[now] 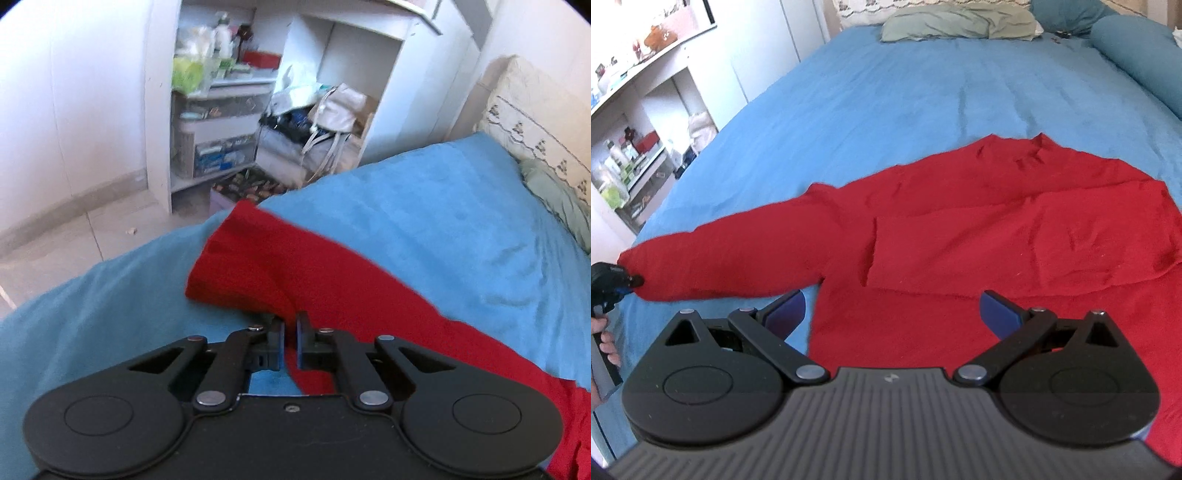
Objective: Fold small clothes
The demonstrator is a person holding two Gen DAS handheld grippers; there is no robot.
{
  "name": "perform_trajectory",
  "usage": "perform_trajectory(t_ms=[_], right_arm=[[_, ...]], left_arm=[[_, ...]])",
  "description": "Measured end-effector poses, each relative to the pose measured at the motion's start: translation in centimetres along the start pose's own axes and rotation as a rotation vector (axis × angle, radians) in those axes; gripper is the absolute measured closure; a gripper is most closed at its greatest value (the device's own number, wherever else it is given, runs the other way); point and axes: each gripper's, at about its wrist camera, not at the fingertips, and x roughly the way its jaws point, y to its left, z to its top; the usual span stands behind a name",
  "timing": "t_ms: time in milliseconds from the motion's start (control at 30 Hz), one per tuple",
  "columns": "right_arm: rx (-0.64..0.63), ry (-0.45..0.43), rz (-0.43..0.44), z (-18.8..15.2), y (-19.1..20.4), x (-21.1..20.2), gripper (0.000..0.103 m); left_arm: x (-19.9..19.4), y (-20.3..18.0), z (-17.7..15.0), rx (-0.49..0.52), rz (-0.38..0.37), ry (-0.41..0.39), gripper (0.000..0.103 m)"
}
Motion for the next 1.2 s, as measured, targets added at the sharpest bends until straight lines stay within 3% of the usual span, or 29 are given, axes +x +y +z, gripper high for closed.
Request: perform_trajectory(t_ms=[233,333,433,567,633,800,967,1000,1067,1100,1133,1200], right_arm=[[0.058,-0.057,0.007,1.5,-3.8,-2.1,0.000],[0.080,-0.085,0.002,2.4,-6.3,-3.4,0.000],[0.085,-0.111,-0.029,3.6,-9.8,-5.1,0.000],[0.097,-0.137,-0.075,4.6,-15.9,-7.1,0.000],[0.100,-0.119,-0.090,4.4,-19.3,-7.2,0.000],[0.125,-0.058,-0.118,2.2,-26.7,-6.2,0.000],[0.120,-0.021,-0.088,0.4,-30.4,-5.6,0.000],[0.120,-0.018,-0.082,0.4,-30.9,-5.4,0.000],[0.117,-0.025,-0.062,0.7,-31.2,-5.4,0.000],[0.111,-0.033,-0.047,1.0,-31.2,-5.5,0.000],[0.101,-0.040,-0.032,1.3,-30.9,-5.6,0.000],[0.068,-0.053,-0.006,2.0,-30.1,-5.4,0.000]], left_arm=[[-6.6,-8.4,-0.4,0.178,-0.075,-0.116,0.098],[-10.3,-15.1,-2.7,0.323,-0.158,-0.154,0.098],[-14.0,-23.3,-7.3,0.490,-0.297,-0.178,0.098],[-15.9,-32.3,-14.3,0.560,-0.476,-0.090,0.098],[-15.8,-36.4,-18.6,0.600,-0.525,-0.030,0.098],[-13.3,-42.2,-27.8,0.724,-0.510,0.116,0.098],[-12.2,-42.7,-30.6,0.768,-0.477,0.121,0.096],[-12.3,-42.6,-30.4,0.768,-0.475,0.122,0.091],[-12.6,-42.0,-29.8,0.758,-0.470,0.143,0.067],[-13.0,-41.4,-29.4,0.751,-0.468,0.143,0.048],[-13.5,-40.9,-29.1,0.749,-0.458,0.126,0.036],[-14.6,-39.3,-27.8,0.747,-0.426,0.084,0.033]])
